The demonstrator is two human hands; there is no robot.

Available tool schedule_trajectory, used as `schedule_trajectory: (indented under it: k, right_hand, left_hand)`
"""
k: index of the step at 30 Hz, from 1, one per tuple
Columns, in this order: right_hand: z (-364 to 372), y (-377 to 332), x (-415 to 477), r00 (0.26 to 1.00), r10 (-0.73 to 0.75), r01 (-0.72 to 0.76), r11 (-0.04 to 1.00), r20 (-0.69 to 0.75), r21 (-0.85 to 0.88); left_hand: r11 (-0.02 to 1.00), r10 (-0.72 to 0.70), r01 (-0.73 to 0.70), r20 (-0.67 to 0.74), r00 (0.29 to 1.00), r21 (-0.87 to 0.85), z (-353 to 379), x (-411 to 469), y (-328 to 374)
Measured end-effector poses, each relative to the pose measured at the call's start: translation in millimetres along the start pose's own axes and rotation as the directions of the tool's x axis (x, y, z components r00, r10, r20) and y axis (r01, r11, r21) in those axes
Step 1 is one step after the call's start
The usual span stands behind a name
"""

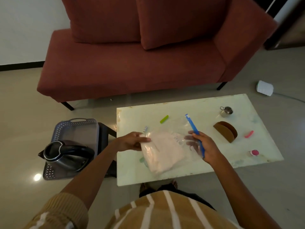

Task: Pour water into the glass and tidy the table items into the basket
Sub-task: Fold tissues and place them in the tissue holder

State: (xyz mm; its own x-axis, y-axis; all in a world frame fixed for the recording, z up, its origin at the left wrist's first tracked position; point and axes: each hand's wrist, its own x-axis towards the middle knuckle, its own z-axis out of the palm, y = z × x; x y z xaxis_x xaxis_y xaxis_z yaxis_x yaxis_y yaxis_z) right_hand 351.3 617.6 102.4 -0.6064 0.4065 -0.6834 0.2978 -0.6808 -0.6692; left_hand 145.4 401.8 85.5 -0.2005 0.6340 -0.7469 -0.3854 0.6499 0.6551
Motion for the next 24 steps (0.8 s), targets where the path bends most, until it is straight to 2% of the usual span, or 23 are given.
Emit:
schedule_trajectory:
  k: [3, 6, 9, 16, 19, 22, 24]
  right_hand:
    - [-9.5, 5.7, -1.2, 1.000, 0.023, -0.021, 0.997, 0.018, -0.075]
    - [-21.2, 10.7, 3.5, 0.998, 0.054, -0.053, 0.997, 0.029, -0.050]
    - [-42.7, 6.4, 10.0, 0.995, 0.098, -0.098, 0.995, 0.019, -0.011]
    - [-118.4, -37.7, 32.9, 0.985, 0.154, -0.150, 0.987, 0.080, -0.055]
    - [-146.7, -57.8, 42.3, 0.987, 0.144, -0.135, 0.984, 0.078, -0.113]
    - [-164.0, -78.7, 50.0, 0.993, 0.108, -0.101, 0.986, 0.051, -0.132]
    - [-169.3, -88.1, 52.1, 0.997, 0.080, -0.077, 0.984, 0.014, -0.158]
  left_hand:
    - [0.940, 0.068, -0.115, -0.155, 0.986, -0.321, 8.6, 2.3, -6.8]
    - [0.876, 0.017, -0.085, -0.145, 0.989, -0.475, 34.5, 7.6, -18.4]
    - [0.896, -0.002, -0.059, -0.137, 0.991, -0.440, 68.4, 19.9, -26.8]
    - [0.895, 0.047, -0.170, -0.292, 0.955, -0.413, 145.0, 52.7, 11.8]
    - [0.911, -0.029, -0.134, -0.386, 0.922, -0.389, 168.1, 72.8, 22.2]
    - [0.929, -0.146, -0.062, -0.514, 0.845, -0.366, 193.1, 90.1, 28.9]
    - [0.923, -0.186, -0.045, -0.546, 0.817, -0.382, 213.2, 98.3, 32.0]
